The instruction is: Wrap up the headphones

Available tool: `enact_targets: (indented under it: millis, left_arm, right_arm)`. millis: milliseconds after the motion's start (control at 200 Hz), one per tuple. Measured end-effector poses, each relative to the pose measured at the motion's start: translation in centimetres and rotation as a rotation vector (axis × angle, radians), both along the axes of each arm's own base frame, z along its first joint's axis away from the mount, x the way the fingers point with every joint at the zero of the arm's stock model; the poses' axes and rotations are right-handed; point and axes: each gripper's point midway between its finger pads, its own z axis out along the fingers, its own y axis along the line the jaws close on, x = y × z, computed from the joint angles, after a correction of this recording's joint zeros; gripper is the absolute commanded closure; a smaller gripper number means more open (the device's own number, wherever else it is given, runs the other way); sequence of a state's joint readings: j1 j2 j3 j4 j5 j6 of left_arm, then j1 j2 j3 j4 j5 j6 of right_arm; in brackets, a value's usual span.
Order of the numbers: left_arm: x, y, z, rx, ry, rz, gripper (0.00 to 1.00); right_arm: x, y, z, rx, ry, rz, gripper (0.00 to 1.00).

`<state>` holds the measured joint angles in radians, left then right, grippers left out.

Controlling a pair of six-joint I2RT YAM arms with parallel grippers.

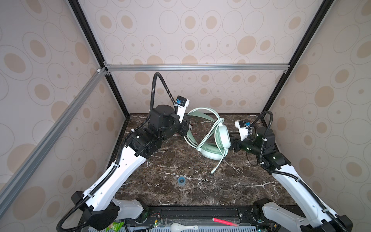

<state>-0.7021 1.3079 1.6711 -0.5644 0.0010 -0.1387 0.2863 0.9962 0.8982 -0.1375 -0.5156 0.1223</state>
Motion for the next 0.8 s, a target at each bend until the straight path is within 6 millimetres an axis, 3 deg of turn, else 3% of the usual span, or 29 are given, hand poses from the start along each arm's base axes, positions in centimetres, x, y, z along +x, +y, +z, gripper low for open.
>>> enact_targets:
  millis: [195,560,800]
  left_arm:
    - [0.1,-0.6,2.6,-0.048,-0.029,-0.017,1.00]
    - [-0.1,-1.0,2.9,-0.083,-0.011,-0.033,1.00]
    - [0.1,-1.2,4.6,-0.115,-0.039,-0.035,1.00]
  right_arm:
    - [-1.2,0.9,-1.1,0.024,0.017,0.080,0.34]
    - [-1.5,1.7,-1.8,0.060,0.016,0.132,0.33]
    - [-1.9,1.8,-3.3,0.070,0.055,0.142,0.34]
